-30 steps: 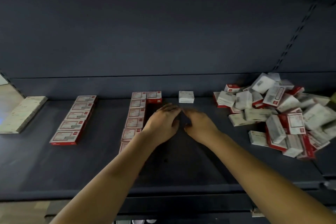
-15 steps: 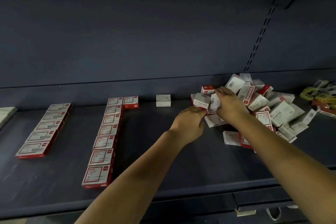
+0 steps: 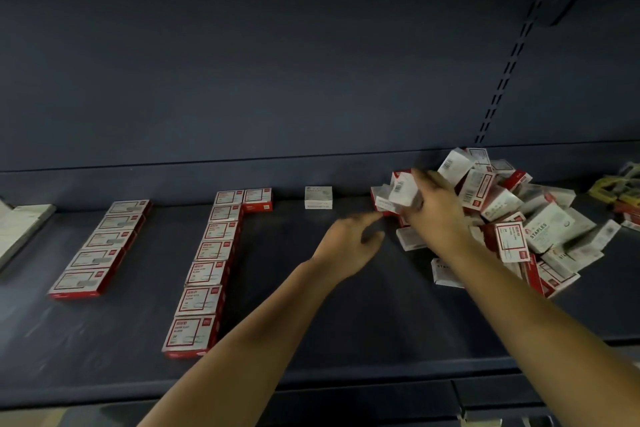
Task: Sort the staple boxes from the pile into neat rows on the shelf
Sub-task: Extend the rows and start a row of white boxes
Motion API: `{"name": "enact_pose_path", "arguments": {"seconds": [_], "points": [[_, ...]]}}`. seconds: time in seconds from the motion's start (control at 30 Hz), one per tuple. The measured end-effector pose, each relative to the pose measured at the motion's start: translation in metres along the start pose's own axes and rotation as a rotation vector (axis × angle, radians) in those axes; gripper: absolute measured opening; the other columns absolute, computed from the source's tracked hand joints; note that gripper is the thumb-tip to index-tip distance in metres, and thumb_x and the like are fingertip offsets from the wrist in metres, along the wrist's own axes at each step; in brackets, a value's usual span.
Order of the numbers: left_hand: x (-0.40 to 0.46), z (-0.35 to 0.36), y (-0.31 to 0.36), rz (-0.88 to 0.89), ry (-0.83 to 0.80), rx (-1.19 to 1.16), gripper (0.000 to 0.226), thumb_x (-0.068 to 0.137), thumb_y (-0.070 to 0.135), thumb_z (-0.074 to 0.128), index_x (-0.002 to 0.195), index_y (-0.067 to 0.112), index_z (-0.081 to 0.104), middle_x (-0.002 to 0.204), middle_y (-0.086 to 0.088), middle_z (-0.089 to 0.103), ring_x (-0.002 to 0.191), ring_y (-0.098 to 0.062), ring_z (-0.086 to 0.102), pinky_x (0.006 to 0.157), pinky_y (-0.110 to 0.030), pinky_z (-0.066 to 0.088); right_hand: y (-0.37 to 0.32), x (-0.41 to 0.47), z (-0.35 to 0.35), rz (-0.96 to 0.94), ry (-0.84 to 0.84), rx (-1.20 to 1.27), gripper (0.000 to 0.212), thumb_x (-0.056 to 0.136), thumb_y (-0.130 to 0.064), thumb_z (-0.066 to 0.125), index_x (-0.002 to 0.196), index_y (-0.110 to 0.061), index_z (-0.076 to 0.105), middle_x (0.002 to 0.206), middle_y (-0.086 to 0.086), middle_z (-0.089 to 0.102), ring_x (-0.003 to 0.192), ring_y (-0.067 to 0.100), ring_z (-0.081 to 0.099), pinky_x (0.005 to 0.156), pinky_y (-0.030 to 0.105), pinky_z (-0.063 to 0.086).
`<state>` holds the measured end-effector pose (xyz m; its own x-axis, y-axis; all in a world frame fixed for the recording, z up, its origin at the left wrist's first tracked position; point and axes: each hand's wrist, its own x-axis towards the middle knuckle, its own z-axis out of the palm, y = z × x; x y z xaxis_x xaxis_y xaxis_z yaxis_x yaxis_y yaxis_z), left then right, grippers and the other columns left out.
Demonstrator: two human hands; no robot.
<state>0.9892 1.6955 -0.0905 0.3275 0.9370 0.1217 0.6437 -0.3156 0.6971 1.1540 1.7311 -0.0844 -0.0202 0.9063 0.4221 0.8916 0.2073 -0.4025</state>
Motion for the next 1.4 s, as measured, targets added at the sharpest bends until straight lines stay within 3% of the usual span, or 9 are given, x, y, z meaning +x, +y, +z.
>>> {"name": "enact_pose_path", "arguments": {"seconds": [0.17, 0.27, 0.53, 0.63, 0.8, 0.97, 1.07, 1.23, 1.4], "points": [[-0.014, -0.009, 0.006, -0.340, 0.198, -0.921, 0.011, 0.093, 0.022, 0.056, 0.100, 0.020, 0.064, 0.103, -0.005, 0.068, 0.102, -0.018, 0.064, 0.091, -0.032, 0.051, -0.046, -0.034, 0.016, -0.075, 0.164, 0.271, 0.075, 0.073, -0.021, 0.079, 0.133, 0.005, 0.043, 0.123, 0.024, 0.049, 0.116, 0.035, 0.047, 0.092, 0.031, 0.037], [-0.025, -0.017, 0.001, -0.358, 0.229, -1.107, 0.019, 0.089, 0.011, 0.061, 0.106, 0.007, 0.065, 0.104, -0.013, 0.069, 0.098, -0.023, 0.066, 0.086, -0.033, 0.054, -0.063, -0.049, 0.024, -0.061, 0.161, 0.364, 0.077, 0.074, -0.018, 0.078, 0.137, 0.003, 0.038, 0.125, 0.023, 0.045, 0.119, 0.032, 0.043, 0.092, 0.028, 0.035], [-0.045, -0.036, -0.018, -0.213, 0.440, -0.856, 0.042, 0.078, -0.009, 0.065, 0.117, 0.004, 0.060, 0.109, -0.012, 0.065, 0.102, -0.022, 0.064, 0.084, -0.034, 0.055, -0.067, -0.066, 0.022, -0.228, 0.102, 0.631, 0.057, 0.080, -0.014, 0.065, 0.133, -0.012, 0.043, 0.121, -0.003, 0.046, 0.112, -0.001, 0.043, 0.096, 0.005, 0.031], [-0.050, -0.042, -0.022, -0.089, 0.425, -0.591, 0.048, 0.078, -0.006, 0.068, 0.122, 0.009, 0.059, 0.112, -0.007, 0.066, 0.103, -0.013, 0.064, 0.088, -0.032, 0.053, -0.076, -0.062, 0.008, 0.074, -0.040, 0.809, 0.022, 0.093, -0.029, 0.054, 0.113, -0.019, 0.059, 0.101, -0.006, 0.061, 0.084, -0.007, 0.058, 0.073, 0.008, 0.046], [-0.055, -0.043, -0.020, -0.019, 0.408, -0.475, 0.053, 0.078, -0.004, 0.070, 0.126, 0.013, 0.056, 0.109, -0.001, 0.068, 0.102, -0.008, 0.064, 0.088, -0.030, 0.053, -0.084, -0.047, -0.004, 0.493, -0.392, 1.063, 0.048, 0.092, -0.051, 0.042, 0.095, -0.009, 0.064, 0.074, 0.012, 0.066, 0.057, 0.020, 0.061, 0.052, 0.031, 0.052], [-0.059, -0.042, -0.019, -0.020, 0.396, -0.536, 0.056, 0.073, -0.006, 0.072, 0.121, 0.020, 0.057, 0.111, -0.003, 0.067, 0.106, -0.012, 0.063, 0.091, -0.036, 0.052, -0.080, -0.044, -0.010, 0.619, -0.518, 1.375, 0.024, 0.091, -0.032, 0.053, 0.091, -0.010, 0.064, 0.071, 0.008, 0.064, 0.064, 0.018, 0.062, 0.059, 0.028, 0.052], [-0.062, -0.044, -0.015, -0.089, 0.367, -0.925, 0.046, 0.072, -0.001, 0.072, 0.113, 0.017, 0.061, 0.113, -0.010, 0.067, 0.109, -0.020, 0.062, 0.093, -0.035, 0.051, -0.073, -0.045, -0.011, 0.602, -0.488, 1.562, 0.014, 0.090, -0.017, 0.052, 0.095, -0.011, 0.064, 0.081, 0.007, 0.070, 0.075, 0.018, 0.066, 0.062, 0.027, 0.055], [-0.067, -0.042, -0.016, -0.255, 0.259, -1.129, 0.047, 0.079, 0.023, 0.062, 0.119, 0.000, 0.059, 0.116, -0.017, 0.065, 0.111, -0.026, 0.061, 0.089, -0.030, 0.053, -0.072, -0.054, -0.010, 0.463, -0.511, 1.548, 0.027, 0.089, -0.002, 0.048, 0.111, -0.010, 0.062, 0.095, 0.009, 0.071, 0.083, 0.019, 0.068, 0.067, 0.028, 0.056], [-0.070, -0.040, -0.015, -0.315, 0.298, -1.141, 0.048, 0.073, 0.014, 0.067, 0.118, -0.003, 0.059, 0.111, -0.017, 0.067, 0.102, -0.023, 0.066, 0.084, -0.028, 0.055, -0.072, -0.063, -0.006, 0.366, -0.460, 1.474, 0.037, 0.086, 0.005, 0.052, 0.112, -0.020, 0.061, 0.095, 0.004, 0.071, 0.082, 0.018, 0.068, 0.071, 0.027, 0.056]]}}
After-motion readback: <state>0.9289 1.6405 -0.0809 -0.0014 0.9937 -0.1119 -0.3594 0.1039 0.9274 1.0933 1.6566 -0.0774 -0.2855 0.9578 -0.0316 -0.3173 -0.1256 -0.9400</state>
